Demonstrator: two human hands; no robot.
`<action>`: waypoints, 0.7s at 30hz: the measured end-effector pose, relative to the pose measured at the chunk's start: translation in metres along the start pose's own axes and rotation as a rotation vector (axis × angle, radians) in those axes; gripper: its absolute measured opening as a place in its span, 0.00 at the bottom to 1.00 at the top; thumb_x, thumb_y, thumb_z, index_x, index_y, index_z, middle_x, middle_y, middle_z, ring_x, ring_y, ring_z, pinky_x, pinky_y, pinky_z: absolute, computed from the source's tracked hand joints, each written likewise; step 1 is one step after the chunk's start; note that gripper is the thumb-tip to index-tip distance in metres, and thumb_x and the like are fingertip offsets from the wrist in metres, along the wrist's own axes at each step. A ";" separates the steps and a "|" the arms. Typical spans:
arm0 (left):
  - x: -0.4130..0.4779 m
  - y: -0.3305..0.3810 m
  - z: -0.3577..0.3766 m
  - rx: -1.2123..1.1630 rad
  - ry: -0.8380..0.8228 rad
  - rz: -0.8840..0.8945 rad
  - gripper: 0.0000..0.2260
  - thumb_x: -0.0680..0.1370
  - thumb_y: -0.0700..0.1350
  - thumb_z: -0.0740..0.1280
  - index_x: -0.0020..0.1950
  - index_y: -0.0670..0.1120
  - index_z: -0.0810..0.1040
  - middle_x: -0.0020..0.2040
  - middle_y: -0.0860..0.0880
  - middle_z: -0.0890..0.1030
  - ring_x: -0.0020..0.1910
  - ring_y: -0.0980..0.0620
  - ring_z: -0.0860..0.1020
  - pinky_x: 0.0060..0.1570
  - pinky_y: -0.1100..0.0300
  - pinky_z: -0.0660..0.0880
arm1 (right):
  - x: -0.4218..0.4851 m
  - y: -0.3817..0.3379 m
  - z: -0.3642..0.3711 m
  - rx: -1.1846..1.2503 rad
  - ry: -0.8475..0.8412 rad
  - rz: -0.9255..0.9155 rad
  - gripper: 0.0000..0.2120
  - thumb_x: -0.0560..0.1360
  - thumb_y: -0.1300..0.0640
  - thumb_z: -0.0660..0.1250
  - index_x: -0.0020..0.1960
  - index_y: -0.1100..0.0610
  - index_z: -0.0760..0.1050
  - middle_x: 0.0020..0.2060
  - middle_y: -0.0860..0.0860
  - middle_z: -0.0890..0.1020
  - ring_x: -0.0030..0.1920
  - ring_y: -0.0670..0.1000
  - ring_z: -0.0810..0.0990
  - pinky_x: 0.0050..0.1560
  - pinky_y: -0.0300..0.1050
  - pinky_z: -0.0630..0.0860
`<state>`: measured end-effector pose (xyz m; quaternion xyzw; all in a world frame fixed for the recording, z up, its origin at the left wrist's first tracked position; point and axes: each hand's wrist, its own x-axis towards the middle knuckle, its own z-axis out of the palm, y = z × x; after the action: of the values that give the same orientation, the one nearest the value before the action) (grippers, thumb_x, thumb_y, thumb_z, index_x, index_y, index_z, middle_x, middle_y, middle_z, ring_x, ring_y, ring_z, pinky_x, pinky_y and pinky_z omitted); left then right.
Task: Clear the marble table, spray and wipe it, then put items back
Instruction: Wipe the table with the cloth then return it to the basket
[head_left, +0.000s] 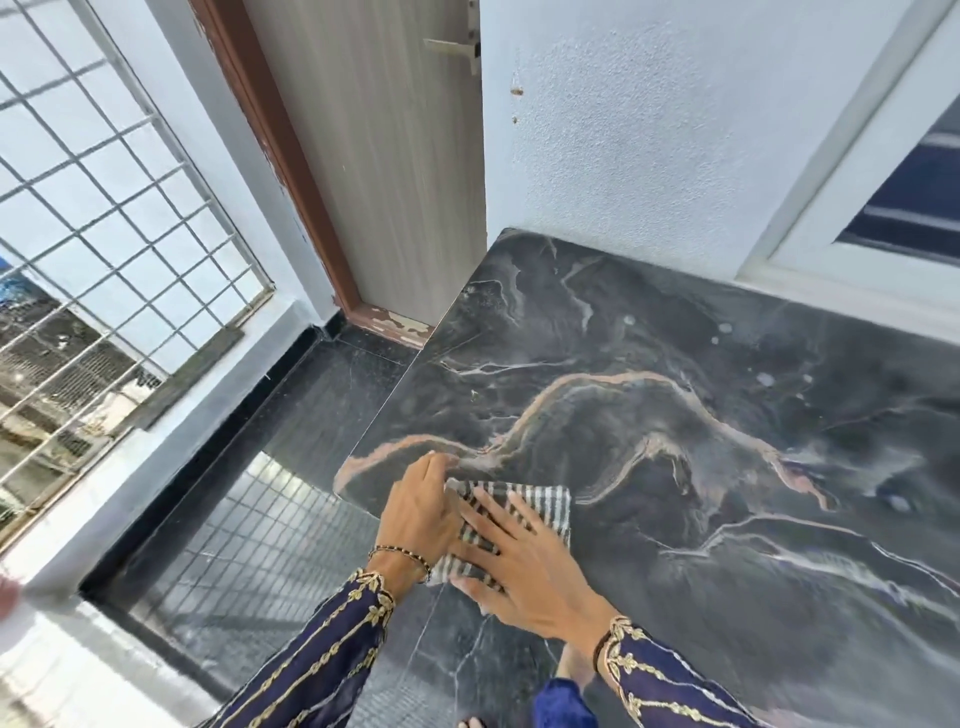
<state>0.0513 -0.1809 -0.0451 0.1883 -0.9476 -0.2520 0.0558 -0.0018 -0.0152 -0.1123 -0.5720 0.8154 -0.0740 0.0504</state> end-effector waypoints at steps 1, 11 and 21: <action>-0.001 0.002 0.000 -0.005 -0.018 -0.004 0.13 0.73 0.35 0.61 0.57 0.41 0.73 0.52 0.44 0.78 0.52 0.43 0.76 0.51 0.46 0.74 | -0.011 0.002 0.001 -0.008 -0.001 0.000 0.24 0.84 0.36 0.49 0.78 0.39 0.61 0.81 0.48 0.58 0.82 0.54 0.51 0.77 0.59 0.50; 0.038 0.034 0.017 -0.045 -0.161 -0.041 0.08 0.76 0.42 0.62 0.55 0.46 0.73 0.56 0.47 0.80 0.56 0.46 0.77 0.55 0.52 0.73 | -0.020 0.092 -0.011 0.007 0.014 0.072 0.27 0.83 0.35 0.50 0.81 0.36 0.49 0.82 0.45 0.53 0.82 0.50 0.51 0.79 0.58 0.53; 0.145 0.080 0.056 0.048 -0.263 0.008 0.20 0.77 0.52 0.64 0.67 0.48 0.69 0.65 0.49 0.75 0.65 0.49 0.72 0.65 0.55 0.69 | 0.057 0.237 -0.037 -0.023 0.061 0.278 0.27 0.83 0.33 0.45 0.80 0.38 0.55 0.82 0.45 0.55 0.82 0.48 0.49 0.80 0.56 0.51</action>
<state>-0.1203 -0.1470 -0.0520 0.1510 -0.9533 -0.2515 -0.0723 -0.2465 0.0124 -0.1179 -0.4517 0.8886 -0.0745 0.0288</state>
